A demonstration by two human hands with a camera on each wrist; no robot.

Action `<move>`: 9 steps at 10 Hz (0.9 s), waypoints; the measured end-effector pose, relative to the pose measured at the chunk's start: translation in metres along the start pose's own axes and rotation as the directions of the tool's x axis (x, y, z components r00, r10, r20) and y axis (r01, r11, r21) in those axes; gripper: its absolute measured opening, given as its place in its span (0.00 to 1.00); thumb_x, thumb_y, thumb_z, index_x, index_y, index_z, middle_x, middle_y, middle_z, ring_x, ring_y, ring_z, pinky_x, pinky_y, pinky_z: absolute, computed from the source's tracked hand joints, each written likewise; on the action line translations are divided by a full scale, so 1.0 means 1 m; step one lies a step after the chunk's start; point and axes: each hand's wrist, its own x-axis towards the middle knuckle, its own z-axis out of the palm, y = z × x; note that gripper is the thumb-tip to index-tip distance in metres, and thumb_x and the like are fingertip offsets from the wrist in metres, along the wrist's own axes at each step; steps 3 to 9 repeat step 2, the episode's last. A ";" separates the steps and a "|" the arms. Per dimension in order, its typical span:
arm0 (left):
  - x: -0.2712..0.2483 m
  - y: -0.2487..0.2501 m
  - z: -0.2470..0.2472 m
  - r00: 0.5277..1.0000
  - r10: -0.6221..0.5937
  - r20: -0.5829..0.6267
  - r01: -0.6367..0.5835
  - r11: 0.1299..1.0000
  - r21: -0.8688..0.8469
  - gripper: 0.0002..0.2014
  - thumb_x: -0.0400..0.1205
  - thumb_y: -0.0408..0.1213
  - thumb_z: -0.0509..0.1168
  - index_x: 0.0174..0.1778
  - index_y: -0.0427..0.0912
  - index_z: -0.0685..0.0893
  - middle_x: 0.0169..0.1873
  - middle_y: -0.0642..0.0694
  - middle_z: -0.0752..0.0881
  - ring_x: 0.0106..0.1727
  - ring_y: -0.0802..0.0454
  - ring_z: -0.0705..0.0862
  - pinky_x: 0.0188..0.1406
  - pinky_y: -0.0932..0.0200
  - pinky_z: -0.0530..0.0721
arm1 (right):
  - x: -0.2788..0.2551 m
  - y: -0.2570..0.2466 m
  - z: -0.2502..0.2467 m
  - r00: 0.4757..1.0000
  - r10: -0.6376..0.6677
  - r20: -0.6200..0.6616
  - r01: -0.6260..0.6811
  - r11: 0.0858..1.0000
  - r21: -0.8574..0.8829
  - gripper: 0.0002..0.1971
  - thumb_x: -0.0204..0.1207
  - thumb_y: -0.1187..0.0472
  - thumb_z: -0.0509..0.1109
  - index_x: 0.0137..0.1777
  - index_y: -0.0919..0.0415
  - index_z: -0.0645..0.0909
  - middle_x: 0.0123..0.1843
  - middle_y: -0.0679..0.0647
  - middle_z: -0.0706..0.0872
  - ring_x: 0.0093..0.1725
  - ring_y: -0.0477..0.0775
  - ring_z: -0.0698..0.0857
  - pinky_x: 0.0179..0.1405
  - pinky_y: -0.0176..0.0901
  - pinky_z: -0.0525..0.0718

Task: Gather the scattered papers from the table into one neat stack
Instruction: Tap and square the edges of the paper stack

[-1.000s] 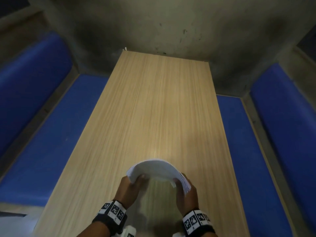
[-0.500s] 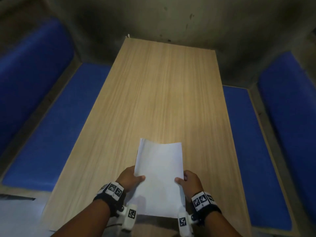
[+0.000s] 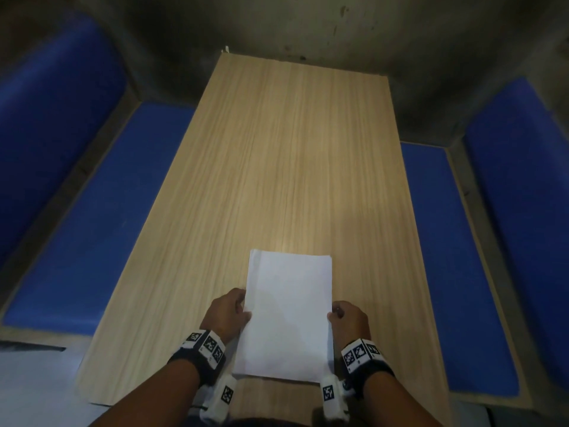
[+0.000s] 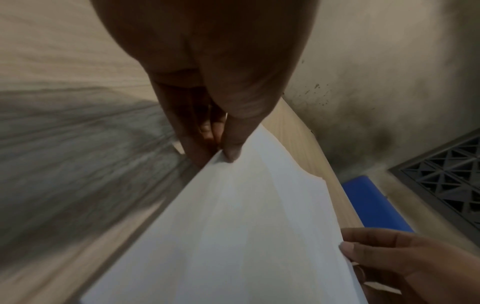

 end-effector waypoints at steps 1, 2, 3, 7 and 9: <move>0.003 0.001 -0.001 1.000 0.016 -0.003 -0.016 1.000 -0.011 0.18 0.79 0.32 0.74 0.62 0.54 0.82 0.51 0.47 0.90 0.51 0.50 0.87 0.47 0.61 0.81 | 0.002 -0.001 0.000 1.000 0.015 0.008 -0.015 1.000 0.012 0.08 0.80 0.65 0.69 0.55 0.62 0.87 0.46 0.52 0.86 0.47 0.54 0.85 0.46 0.39 0.79; 0.002 -0.004 0.000 1.000 -0.012 0.005 0.012 0.998 -0.053 0.16 0.79 0.36 0.75 0.61 0.53 0.83 0.47 0.52 0.89 0.48 0.53 0.87 0.46 0.62 0.81 | 0.002 0.000 -0.002 0.998 0.017 0.064 -0.021 0.998 0.058 0.04 0.80 0.63 0.70 0.51 0.58 0.85 0.47 0.52 0.87 0.46 0.53 0.85 0.48 0.41 0.83; 0.002 -0.004 0.000 1.000 -0.012 0.005 0.012 0.998 -0.053 0.16 0.79 0.36 0.75 0.61 0.53 0.83 0.47 0.52 0.89 0.48 0.53 0.87 0.46 0.62 0.81 | 0.002 0.000 -0.002 0.998 0.017 0.064 -0.021 0.998 0.058 0.04 0.80 0.63 0.70 0.51 0.58 0.85 0.47 0.52 0.87 0.46 0.53 0.85 0.48 0.41 0.83; 0.002 -0.004 0.000 1.000 -0.012 0.005 0.012 0.998 -0.053 0.16 0.79 0.36 0.75 0.61 0.53 0.83 0.47 0.52 0.89 0.48 0.53 0.87 0.46 0.62 0.81 | 0.002 0.000 -0.002 0.998 0.017 0.064 -0.021 0.998 0.058 0.04 0.80 0.63 0.70 0.51 0.58 0.85 0.47 0.52 0.87 0.46 0.53 0.85 0.48 0.41 0.83; 0.002 -0.004 0.000 1.000 -0.012 0.005 0.012 0.998 -0.053 0.16 0.79 0.36 0.75 0.61 0.53 0.83 0.47 0.52 0.89 0.48 0.53 0.87 0.46 0.62 0.81 | 0.002 0.000 -0.002 0.998 0.017 0.064 -0.021 0.998 0.058 0.04 0.80 0.63 0.70 0.51 0.58 0.85 0.47 0.52 0.87 0.46 0.53 0.85 0.48 0.41 0.83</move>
